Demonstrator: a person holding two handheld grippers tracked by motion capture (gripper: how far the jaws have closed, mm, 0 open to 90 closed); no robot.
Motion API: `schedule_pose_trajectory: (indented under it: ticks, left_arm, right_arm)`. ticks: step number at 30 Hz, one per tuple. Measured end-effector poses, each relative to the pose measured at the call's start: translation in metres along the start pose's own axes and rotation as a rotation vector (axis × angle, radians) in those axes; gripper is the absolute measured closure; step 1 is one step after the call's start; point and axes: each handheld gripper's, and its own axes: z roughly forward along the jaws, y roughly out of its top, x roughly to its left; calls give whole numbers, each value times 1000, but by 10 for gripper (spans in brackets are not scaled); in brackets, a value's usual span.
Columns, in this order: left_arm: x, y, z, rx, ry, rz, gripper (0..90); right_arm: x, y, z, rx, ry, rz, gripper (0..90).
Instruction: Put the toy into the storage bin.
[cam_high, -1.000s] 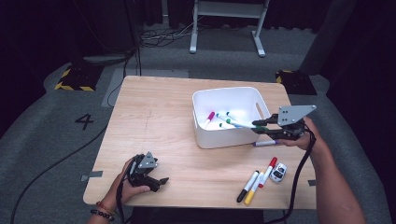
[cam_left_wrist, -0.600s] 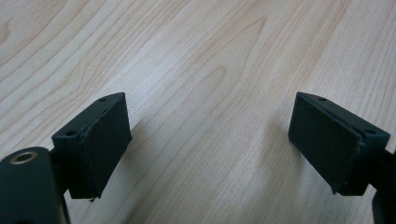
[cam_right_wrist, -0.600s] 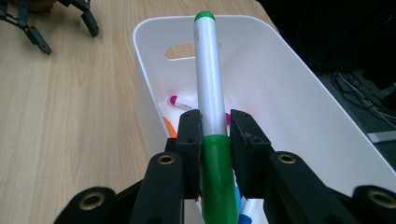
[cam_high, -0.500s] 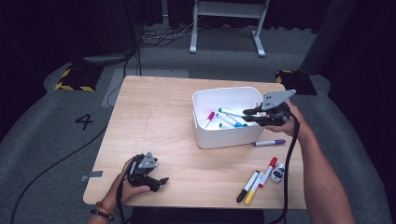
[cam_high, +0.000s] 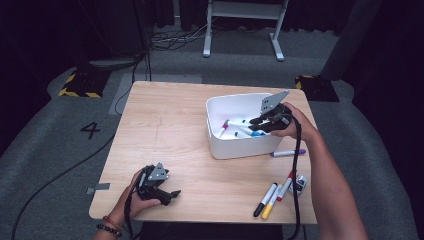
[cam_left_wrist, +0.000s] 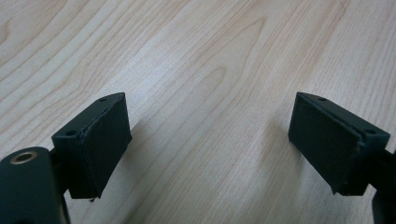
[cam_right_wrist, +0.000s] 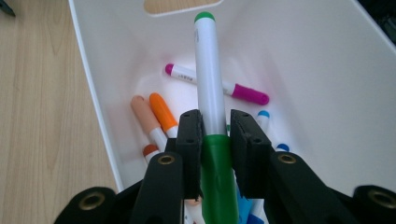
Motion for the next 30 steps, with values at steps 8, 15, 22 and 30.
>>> schedule_pose_trajectory:
  ticks: [8,15,22,30]
  left_arm:
    - [0,0,0,0,0,-1,131]
    - [0,0,0,-1,2,1,132]
    - [0,0,0,-2,2,1,132]
    - [0,0,0,0,3,1,132]
  right_arm:
    - [-2,4,11,110,29,-18,741]
    - [1,2,13,155,76,-1,739]
    - [2,-1,12,155,78,0,735]
    - [6,-5,-13,49,-13,4,649]
